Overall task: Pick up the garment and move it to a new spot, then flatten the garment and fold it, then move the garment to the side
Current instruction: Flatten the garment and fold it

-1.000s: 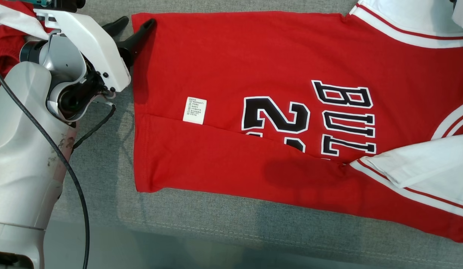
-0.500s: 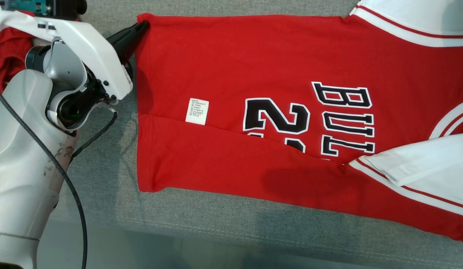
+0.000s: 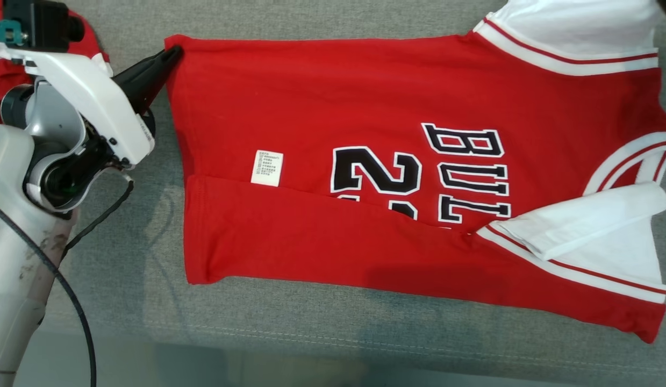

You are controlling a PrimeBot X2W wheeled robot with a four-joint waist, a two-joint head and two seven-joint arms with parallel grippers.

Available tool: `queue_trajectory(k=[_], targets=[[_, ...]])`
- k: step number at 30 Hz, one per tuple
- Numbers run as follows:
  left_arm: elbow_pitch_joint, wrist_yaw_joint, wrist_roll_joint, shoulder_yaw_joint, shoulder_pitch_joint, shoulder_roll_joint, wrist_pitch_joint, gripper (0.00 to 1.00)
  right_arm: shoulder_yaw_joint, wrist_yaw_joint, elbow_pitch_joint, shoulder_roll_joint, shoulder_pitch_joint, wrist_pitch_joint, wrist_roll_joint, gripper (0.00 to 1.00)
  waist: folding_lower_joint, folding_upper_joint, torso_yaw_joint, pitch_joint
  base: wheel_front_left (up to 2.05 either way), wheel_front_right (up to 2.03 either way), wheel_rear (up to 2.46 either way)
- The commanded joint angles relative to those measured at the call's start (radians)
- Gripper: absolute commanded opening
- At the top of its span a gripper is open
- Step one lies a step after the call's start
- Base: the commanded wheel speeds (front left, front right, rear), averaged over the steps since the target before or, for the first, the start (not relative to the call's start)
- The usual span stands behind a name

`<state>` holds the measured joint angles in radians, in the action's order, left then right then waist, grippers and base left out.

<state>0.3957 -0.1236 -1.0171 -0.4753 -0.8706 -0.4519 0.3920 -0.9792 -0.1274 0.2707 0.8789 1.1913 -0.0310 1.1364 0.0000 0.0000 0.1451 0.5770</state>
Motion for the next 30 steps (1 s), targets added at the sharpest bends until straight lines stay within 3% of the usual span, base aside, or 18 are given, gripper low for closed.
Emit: queue_trajectory(k=[1, 10, 17, 23, 30], targets=[[-0.028, -0.003, -0.014, 0.045, 0.006, -0.065, 0.004, 0.00, -0.001, -0.003, -0.042, 0.037, -0.060, 0.021, 0.016, 0.00, 0.0000, 0.0000, -0.011, -0.010, 0.00, 0.00, 0.00], [-0.119, 0.023, -0.065, 0.076, 0.119, -0.115, 0.023, 0.00, -0.071, -0.003, -0.275, 0.170, -0.214, 0.162, 0.052, 0.00, 0.0000, 0.0000, -0.044, -0.054, 0.00, 0.00, 0.00], [-0.163, 0.054, -0.098, 0.106, 0.217, -0.145, 0.012, 0.00, -0.129, -0.003, -0.395, 0.231, -0.335, 0.242, 0.064, 0.00, 0.0000, 0.0000, -0.067, -0.088, 0.00, 0.00, 0.00], [-0.208, 0.076, -0.101, 0.127, 0.296, -0.173, -0.015, 0.00, -0.139, -0.003, -0.428, 0.237, -0.439, 0.282, 0.038, 0.00, 0.0000, 0.0000, -0.094, -0.116, 0.00, 0.00, 0.00], [-0.264, 0.112, -0.120, 0.148, 0.415, -0.192, -0.040, 0.00, -0.108, -0.003, -0.408, 0.172, -0.586, 0.292, -0.017, 0.00, 0.0000, 0.0000, -0.122, -0.151, 0.00, 0.00, 0.00]])
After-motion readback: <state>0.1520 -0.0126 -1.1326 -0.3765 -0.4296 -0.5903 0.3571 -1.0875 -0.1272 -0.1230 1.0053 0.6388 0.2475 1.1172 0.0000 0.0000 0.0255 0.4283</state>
